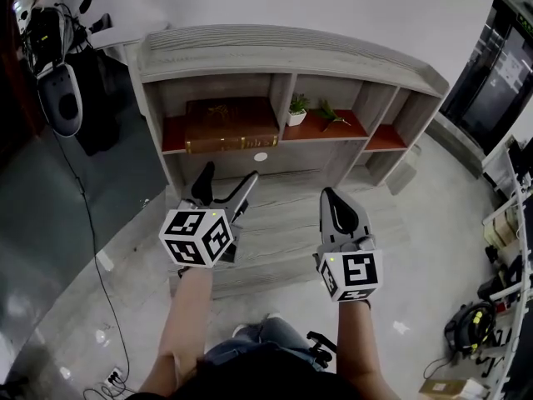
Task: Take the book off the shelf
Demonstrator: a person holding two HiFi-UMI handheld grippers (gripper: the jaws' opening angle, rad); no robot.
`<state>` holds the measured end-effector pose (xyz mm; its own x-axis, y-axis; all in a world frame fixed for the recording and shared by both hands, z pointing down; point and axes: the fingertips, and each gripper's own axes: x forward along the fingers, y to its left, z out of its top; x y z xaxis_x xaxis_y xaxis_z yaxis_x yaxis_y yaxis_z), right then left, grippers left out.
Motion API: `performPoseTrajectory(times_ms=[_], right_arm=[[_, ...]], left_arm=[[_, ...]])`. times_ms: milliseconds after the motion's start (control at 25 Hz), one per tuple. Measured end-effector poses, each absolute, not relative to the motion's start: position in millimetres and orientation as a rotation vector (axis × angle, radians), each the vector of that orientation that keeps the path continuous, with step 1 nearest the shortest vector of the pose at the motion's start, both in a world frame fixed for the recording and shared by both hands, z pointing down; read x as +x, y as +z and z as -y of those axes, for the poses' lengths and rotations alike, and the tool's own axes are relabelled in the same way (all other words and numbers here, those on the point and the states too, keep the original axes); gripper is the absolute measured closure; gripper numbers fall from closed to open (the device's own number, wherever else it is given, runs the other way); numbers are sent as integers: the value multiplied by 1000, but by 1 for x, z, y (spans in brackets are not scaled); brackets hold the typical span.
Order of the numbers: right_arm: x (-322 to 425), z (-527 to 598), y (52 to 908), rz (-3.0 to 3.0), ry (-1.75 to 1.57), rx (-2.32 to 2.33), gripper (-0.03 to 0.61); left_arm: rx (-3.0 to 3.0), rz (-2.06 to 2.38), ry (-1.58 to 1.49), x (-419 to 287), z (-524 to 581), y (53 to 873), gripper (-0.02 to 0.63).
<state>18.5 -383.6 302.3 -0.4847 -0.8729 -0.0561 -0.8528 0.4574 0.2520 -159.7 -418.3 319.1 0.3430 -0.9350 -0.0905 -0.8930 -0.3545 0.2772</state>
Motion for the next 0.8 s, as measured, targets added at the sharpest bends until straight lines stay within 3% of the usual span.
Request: performPoseTrajectory(times_ms=[240,800], right_arm=[[26,401,310,2618,-361,1529,563],[27,474,310,2698,-347,1428,563]], left_arm=[[2358,1673,-366,-155,438,332,184],[1882,1454,-889,-180,504,359,184]])
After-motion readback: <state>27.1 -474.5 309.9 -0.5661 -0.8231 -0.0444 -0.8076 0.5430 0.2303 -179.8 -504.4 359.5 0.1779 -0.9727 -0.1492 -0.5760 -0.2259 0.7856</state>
